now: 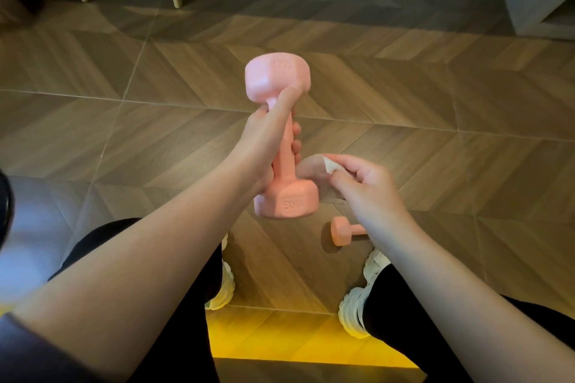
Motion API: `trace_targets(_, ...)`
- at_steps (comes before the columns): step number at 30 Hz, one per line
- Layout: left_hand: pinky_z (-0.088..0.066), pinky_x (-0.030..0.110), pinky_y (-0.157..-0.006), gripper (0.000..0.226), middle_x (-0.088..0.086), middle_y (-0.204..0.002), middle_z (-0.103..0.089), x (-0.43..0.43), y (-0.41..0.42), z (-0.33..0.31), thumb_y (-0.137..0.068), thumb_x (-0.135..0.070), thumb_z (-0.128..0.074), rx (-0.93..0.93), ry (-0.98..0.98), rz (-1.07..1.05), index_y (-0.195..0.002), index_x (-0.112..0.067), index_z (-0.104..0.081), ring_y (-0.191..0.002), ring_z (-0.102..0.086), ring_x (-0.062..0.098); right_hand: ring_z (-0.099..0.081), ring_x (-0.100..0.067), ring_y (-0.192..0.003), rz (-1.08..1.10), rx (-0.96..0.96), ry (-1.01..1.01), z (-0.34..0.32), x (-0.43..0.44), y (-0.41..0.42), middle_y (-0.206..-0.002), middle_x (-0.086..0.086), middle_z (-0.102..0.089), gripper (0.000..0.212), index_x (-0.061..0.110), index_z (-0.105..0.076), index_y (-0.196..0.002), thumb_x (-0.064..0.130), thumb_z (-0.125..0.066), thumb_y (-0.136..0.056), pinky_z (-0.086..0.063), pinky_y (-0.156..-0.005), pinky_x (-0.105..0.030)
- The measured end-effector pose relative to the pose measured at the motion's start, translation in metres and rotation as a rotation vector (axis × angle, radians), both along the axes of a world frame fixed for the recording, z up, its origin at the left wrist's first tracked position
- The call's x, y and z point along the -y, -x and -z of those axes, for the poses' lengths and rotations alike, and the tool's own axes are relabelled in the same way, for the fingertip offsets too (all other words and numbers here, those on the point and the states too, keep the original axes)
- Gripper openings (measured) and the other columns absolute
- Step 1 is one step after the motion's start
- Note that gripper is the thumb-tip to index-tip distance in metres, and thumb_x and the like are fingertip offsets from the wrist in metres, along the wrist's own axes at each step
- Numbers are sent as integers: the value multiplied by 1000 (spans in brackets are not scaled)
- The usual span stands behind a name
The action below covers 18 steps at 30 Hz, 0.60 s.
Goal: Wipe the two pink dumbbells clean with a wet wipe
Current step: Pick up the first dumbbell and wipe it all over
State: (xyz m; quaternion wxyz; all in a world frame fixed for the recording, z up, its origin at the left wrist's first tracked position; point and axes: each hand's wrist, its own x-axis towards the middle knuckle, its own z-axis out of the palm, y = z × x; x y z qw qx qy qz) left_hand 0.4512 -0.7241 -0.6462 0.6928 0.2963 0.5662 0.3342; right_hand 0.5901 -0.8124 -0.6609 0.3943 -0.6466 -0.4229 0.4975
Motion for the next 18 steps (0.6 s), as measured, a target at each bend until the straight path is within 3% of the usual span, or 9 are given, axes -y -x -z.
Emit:
trace_targets(4,-41,25,-46,70,-5,-64,-56,5,-4,1,-66,-82,-56,-62,-54,113,-92,-17,-60,-46,-48,13,-71,-21,-100,206,-200,122,-1,-10,-17,-98,-4,-77,29,21,-76,-91,3,-53,-94,-53,-99,-43)
trace_targets(7,-39,23,-41,69,-11,-55,-53,12,-8,5,-63,-85,-54,-151,-183,188,-86,-20,-59,-45,-45,9,-72,-20,-90,354,-304,60,-9,-19,-31,-92,-8,-77,26,14,-74,-90,2,-51,-94,-51,-99,-51)
trace_targets(9,-37,20,-42,62,-14,-53,-52,17,-9,9,-65,-84,-56,-203,-298,256,-83,-26,-58,-45,-43,6,-72,-12,-88,397,-206,-54,-15,-22,-39,-86,3,-77,27,22,-77,-83,10,-54,-92,-54,-97,-45)
trace_targets(12,-38,17,-51,52,-22,-57,-59,21,-8,14,-69,-87,-53,-349,-455,372,-81,-36,-56,-49,-51,1,-66,8,-89,341,105,-299,-27,-19,-46,-87,23,-74,35,45,-76,-79,19,-54,-88,-50,-83,-13)
trace_targets(15,-39,16,-54,54,-31,-65,-61,24,-6,14,-71,-89,-46,-471,-550,464,-85,-38,-55,-56,-56,-7,-62,8,-102,258,241,-434,-34,-15,-47,-100,21,-72,42,42,-70,-96,6,-49,-93,-42,-84,-6)
trace_targets(18,-39,24,-58,52,-34,-67,-61,26,-7,13,-72,-88,-44,-529,-577,500,-83,-39,-54,-57,-56,-7,-63,12,-100,128,222,-458,-30,-8,-43,-101,27,-72,40,32,-72,-107,1,-49,-95,-41,-84,-5)
